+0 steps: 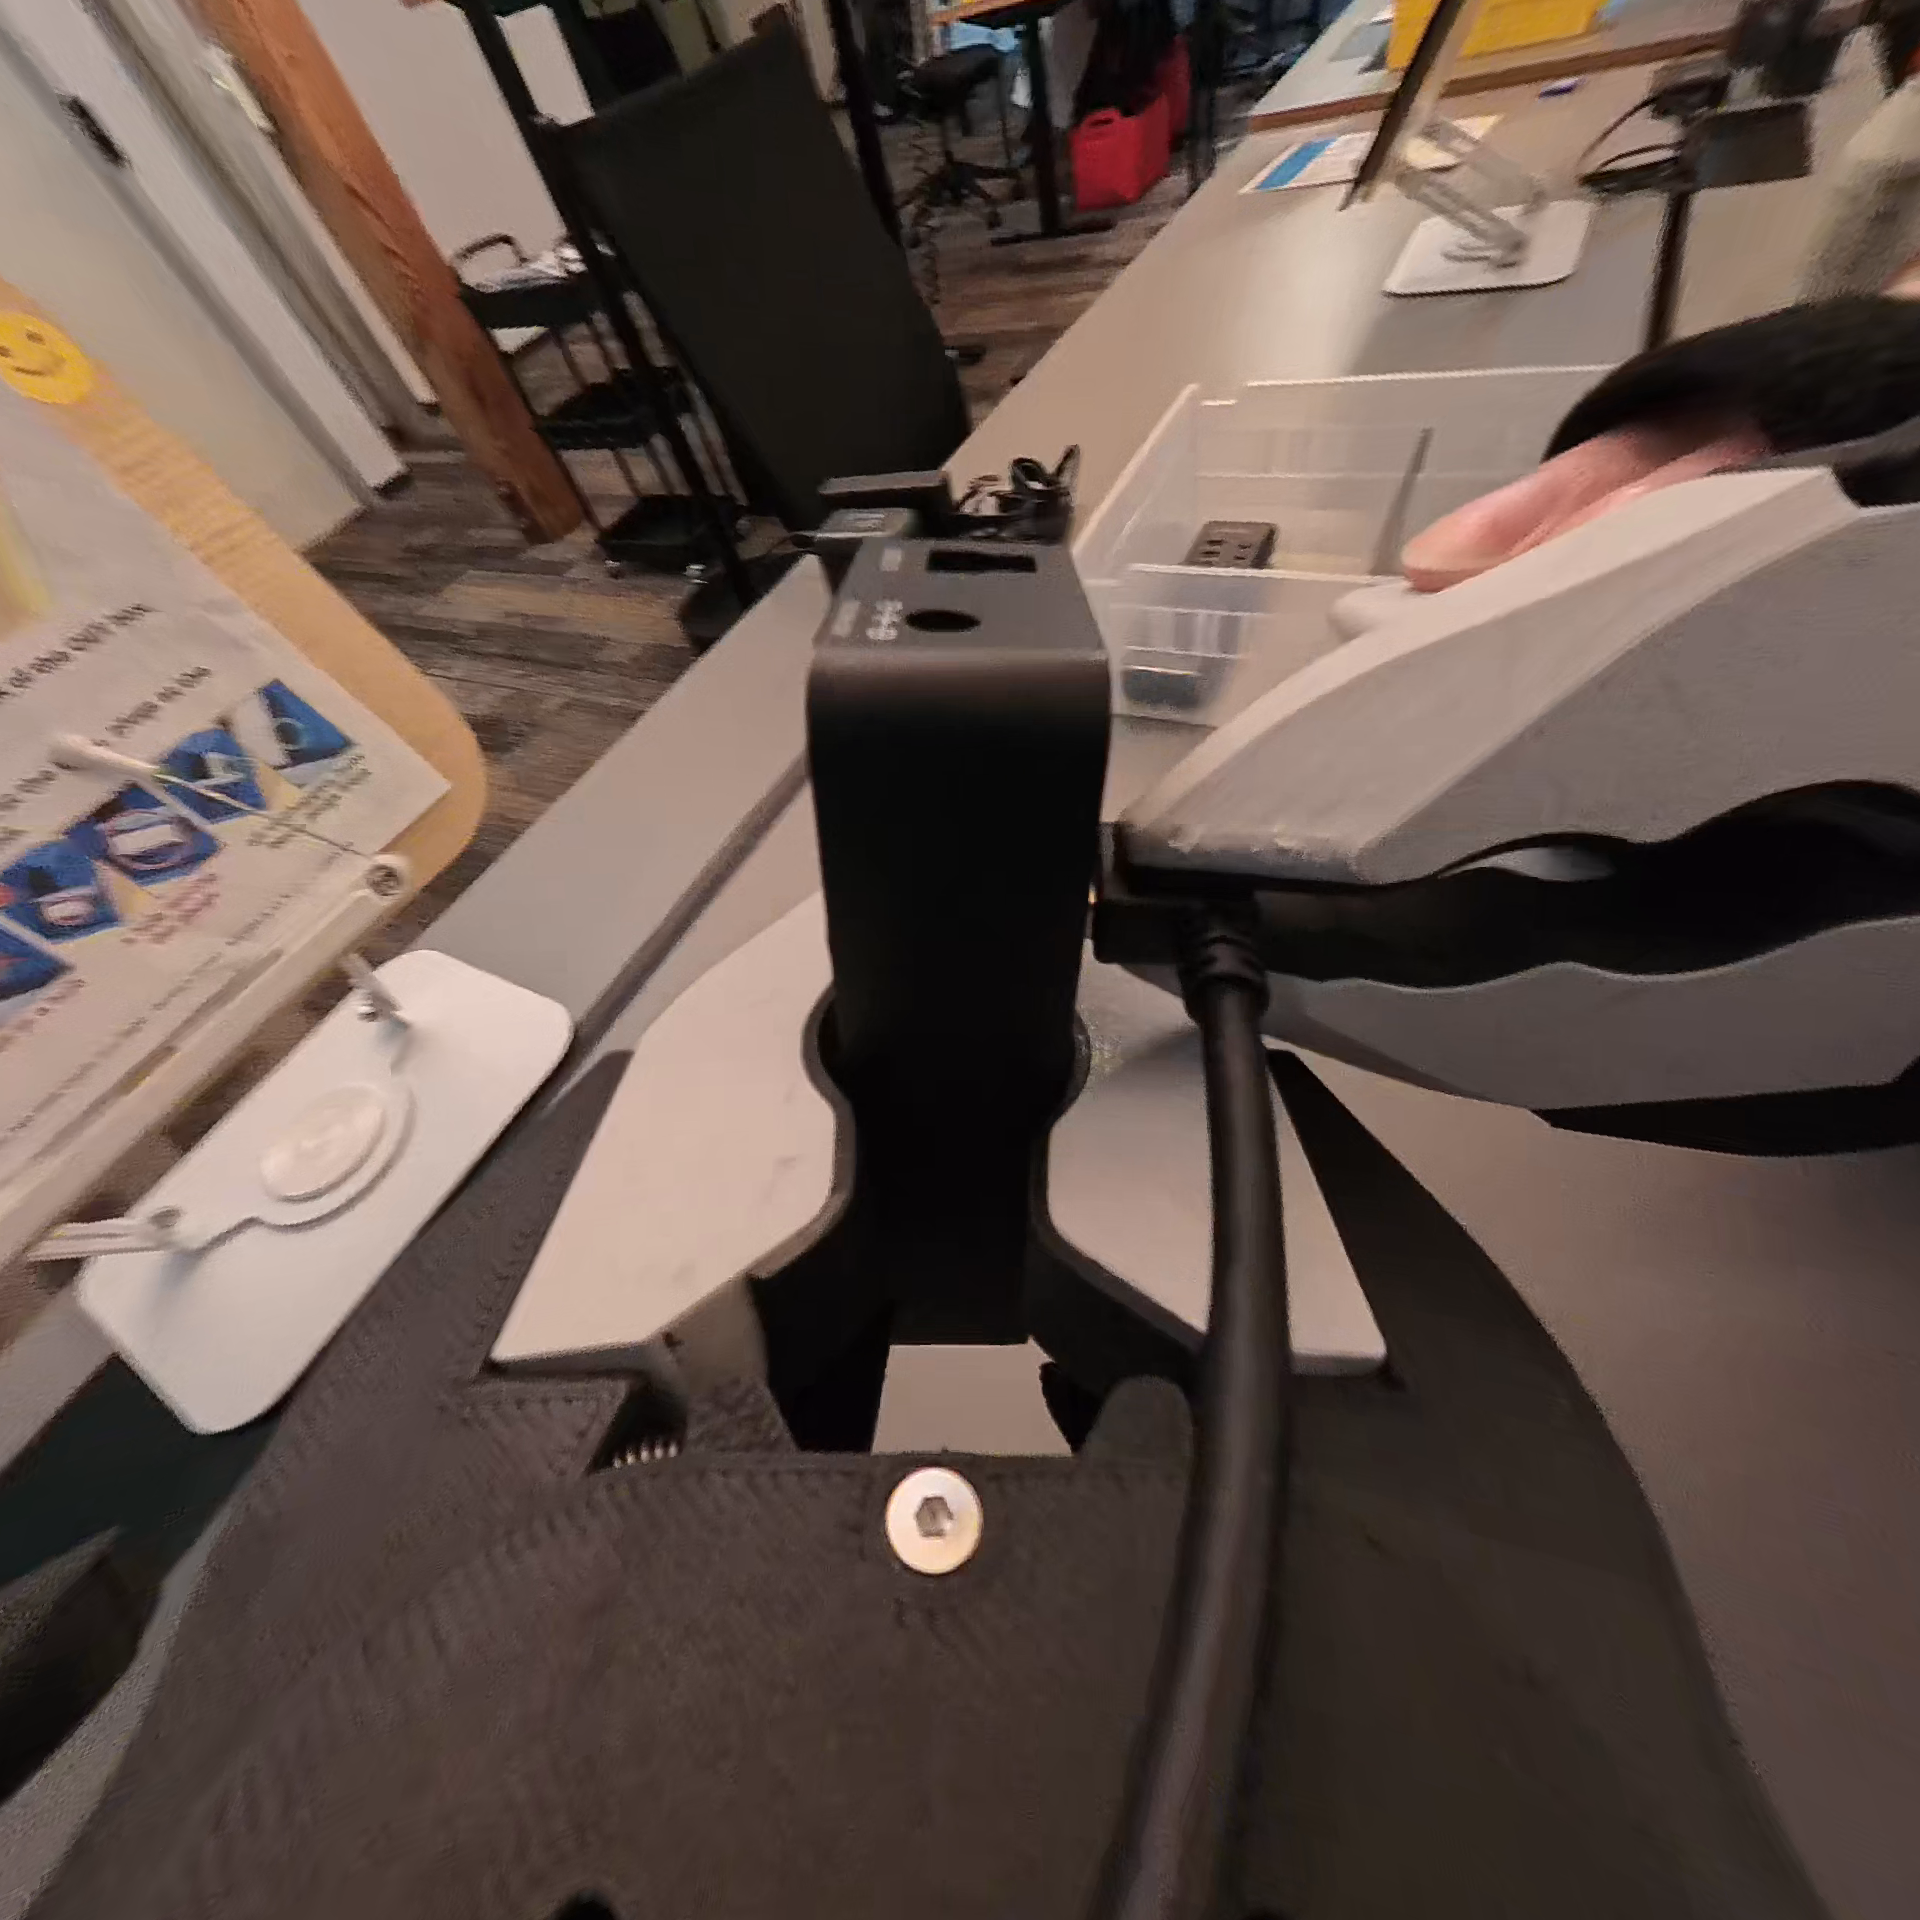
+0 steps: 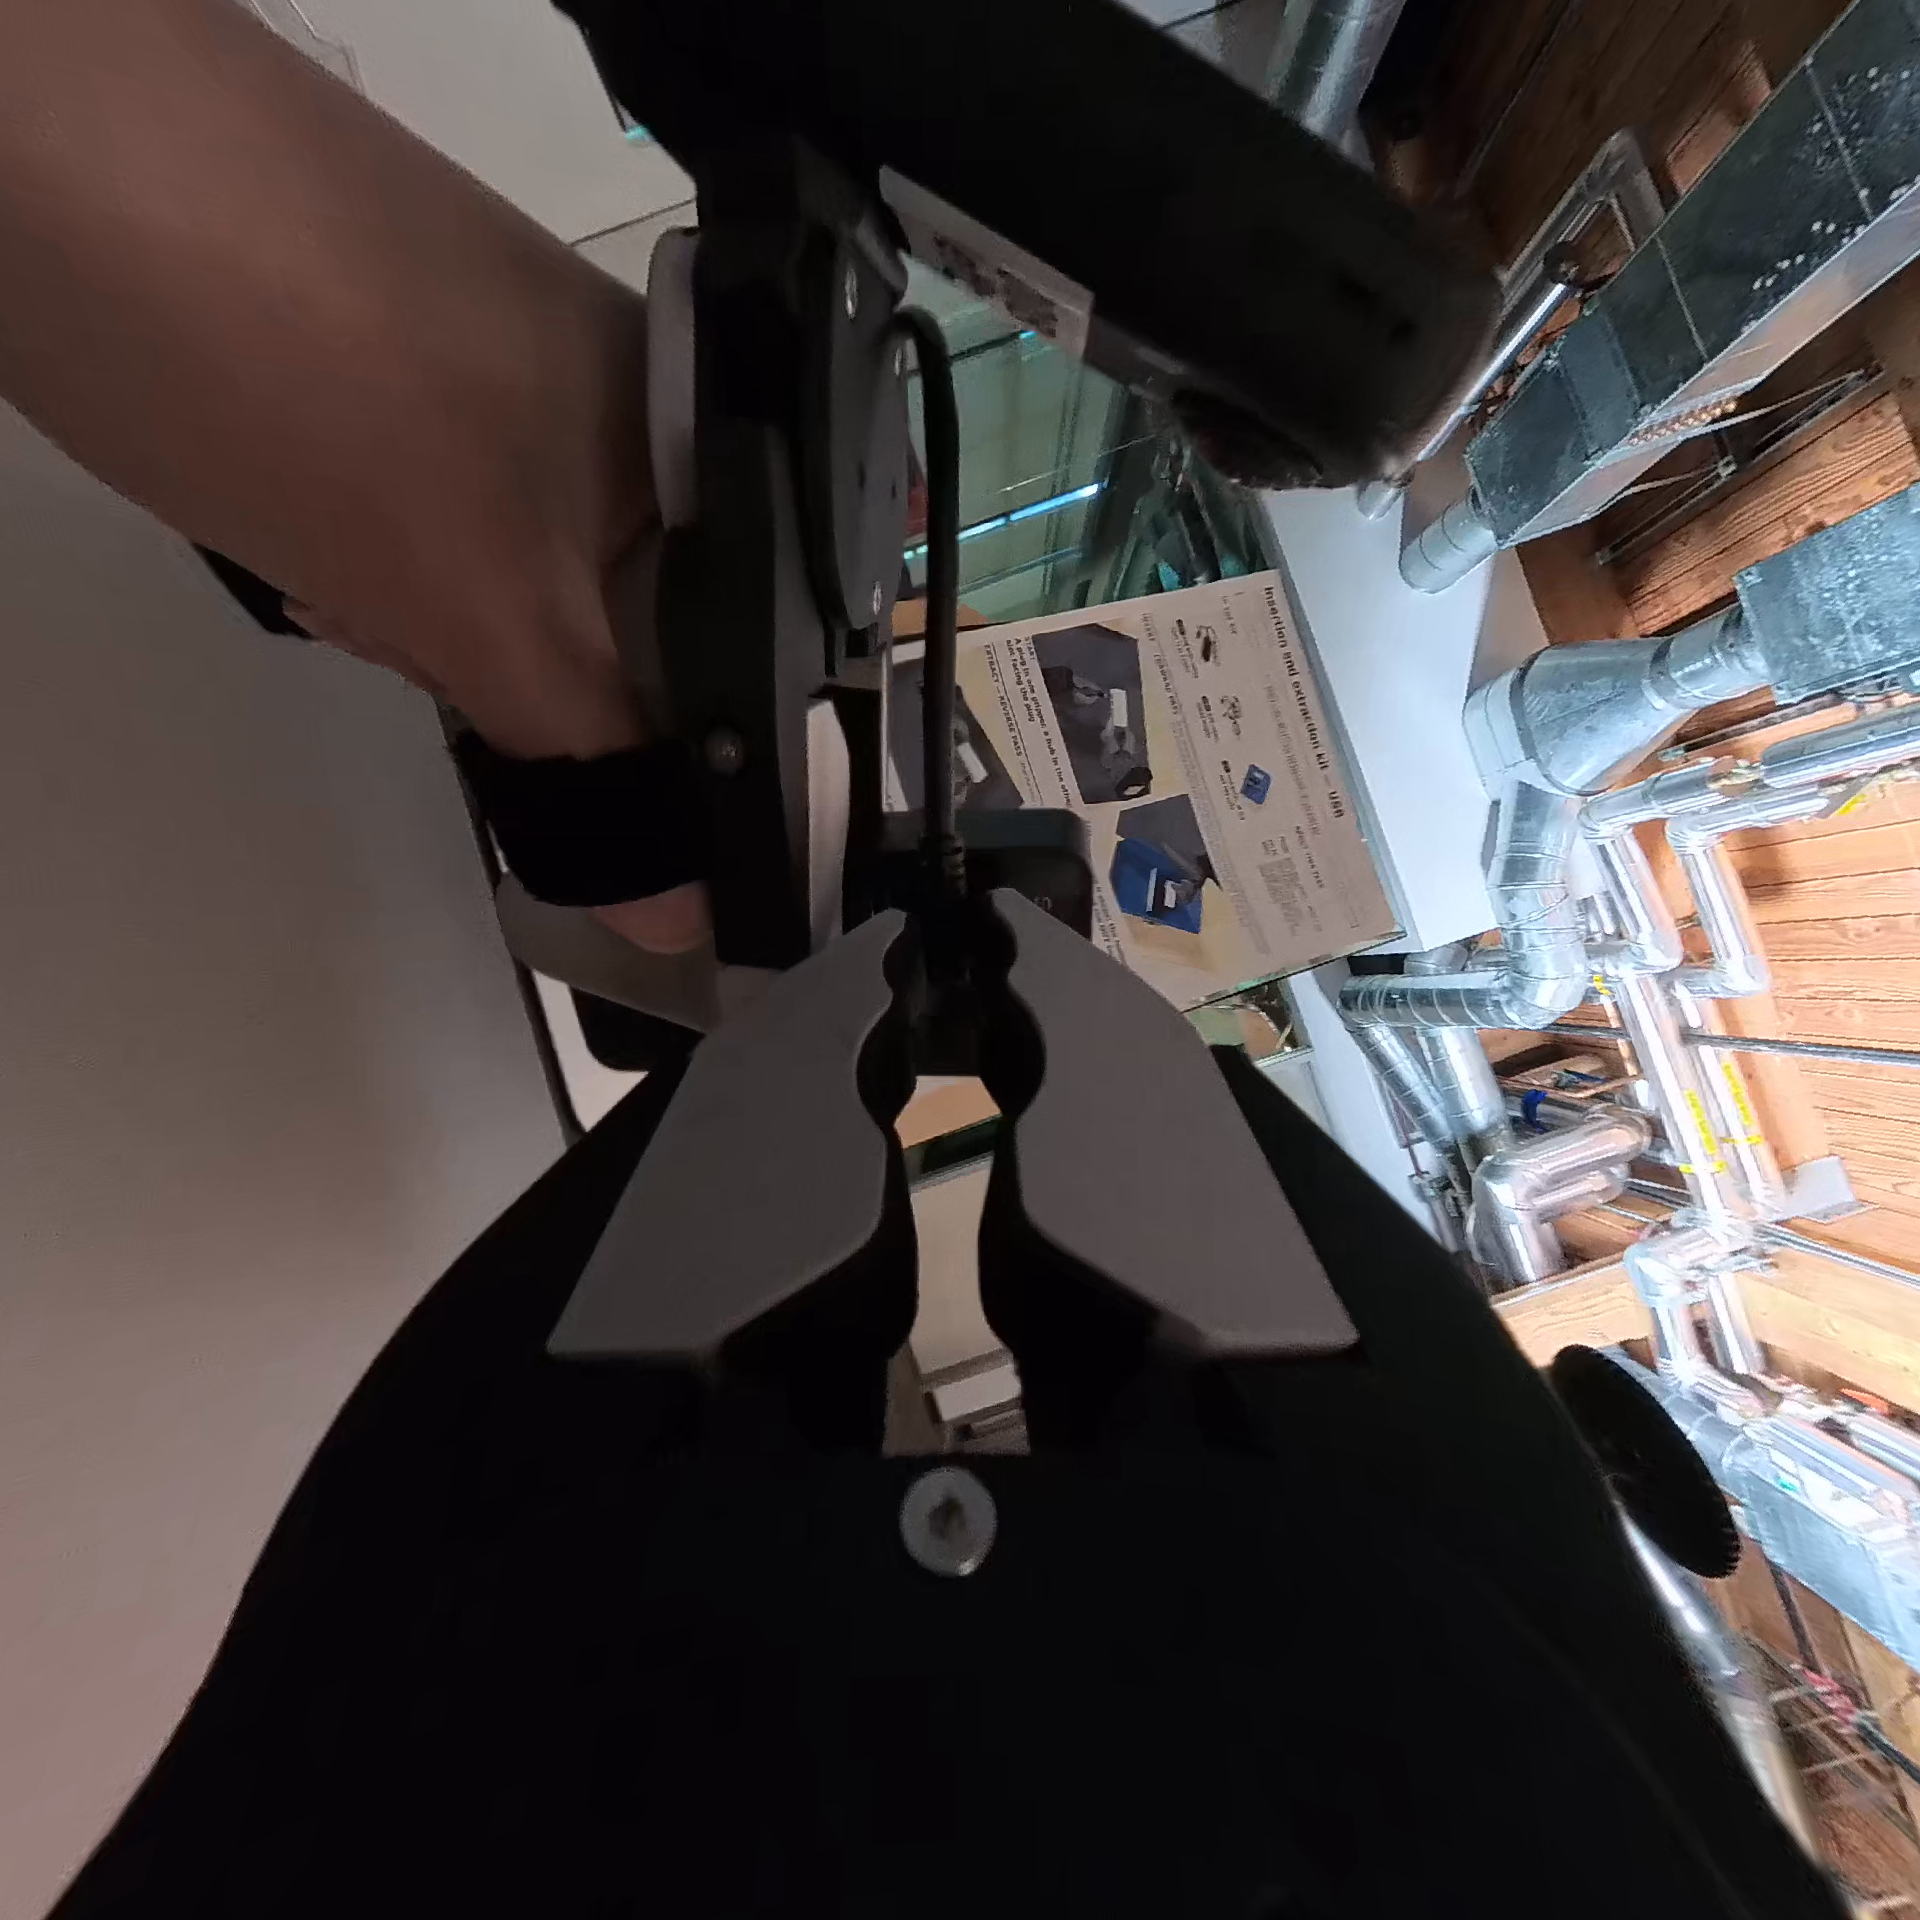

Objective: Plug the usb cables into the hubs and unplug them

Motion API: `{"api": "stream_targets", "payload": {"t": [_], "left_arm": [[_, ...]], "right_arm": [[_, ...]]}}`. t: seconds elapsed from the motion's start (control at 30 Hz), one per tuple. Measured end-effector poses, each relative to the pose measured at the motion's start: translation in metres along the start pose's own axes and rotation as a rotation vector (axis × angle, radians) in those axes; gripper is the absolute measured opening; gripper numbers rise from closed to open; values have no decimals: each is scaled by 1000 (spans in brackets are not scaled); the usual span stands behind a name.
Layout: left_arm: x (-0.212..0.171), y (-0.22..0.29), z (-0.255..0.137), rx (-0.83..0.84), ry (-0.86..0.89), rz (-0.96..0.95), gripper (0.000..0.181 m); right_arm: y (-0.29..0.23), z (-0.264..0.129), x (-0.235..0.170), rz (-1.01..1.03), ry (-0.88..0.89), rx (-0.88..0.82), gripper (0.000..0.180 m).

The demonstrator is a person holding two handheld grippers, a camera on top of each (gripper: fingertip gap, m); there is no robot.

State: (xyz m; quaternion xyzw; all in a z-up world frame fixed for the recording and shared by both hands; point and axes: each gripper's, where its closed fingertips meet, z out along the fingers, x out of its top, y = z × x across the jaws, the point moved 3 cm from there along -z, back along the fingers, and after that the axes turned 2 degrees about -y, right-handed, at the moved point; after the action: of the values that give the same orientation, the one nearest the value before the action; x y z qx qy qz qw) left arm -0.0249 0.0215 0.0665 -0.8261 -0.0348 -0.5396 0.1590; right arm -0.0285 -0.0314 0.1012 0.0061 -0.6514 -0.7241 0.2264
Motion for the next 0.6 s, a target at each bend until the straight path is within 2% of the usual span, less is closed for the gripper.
{"api": "stream_targets", "payload": {"t": [0.03,0.23,0.27,0.33,0.4,0.47,0.6], "left_arm": [[0,-1,0,17,1,10,29],[-3,-1,-1,-10,-20,-2,29],[-2,0,-2,-51,-14,-41,29],[-13,-36,-12,36,-19,-180,29],[-15,-60,-39,-45,58,-294,28],[-2,-62,-66,-58,141,-255,28],[0,-65,-81,91,73,-128,28]], "right_arm": [[-1,0,-1,-22,-3,-10,8],[-4,1,0,-113,-50,-36,8],[-3,0,2,-116,-37,-42,8],[5,-16,20,-98,92,-85,8],[22,-31,33,-92,84,-121,8],[32,-28,24,34,-31,-32,9],[45,-23,7,200,-53,44,9]]}}
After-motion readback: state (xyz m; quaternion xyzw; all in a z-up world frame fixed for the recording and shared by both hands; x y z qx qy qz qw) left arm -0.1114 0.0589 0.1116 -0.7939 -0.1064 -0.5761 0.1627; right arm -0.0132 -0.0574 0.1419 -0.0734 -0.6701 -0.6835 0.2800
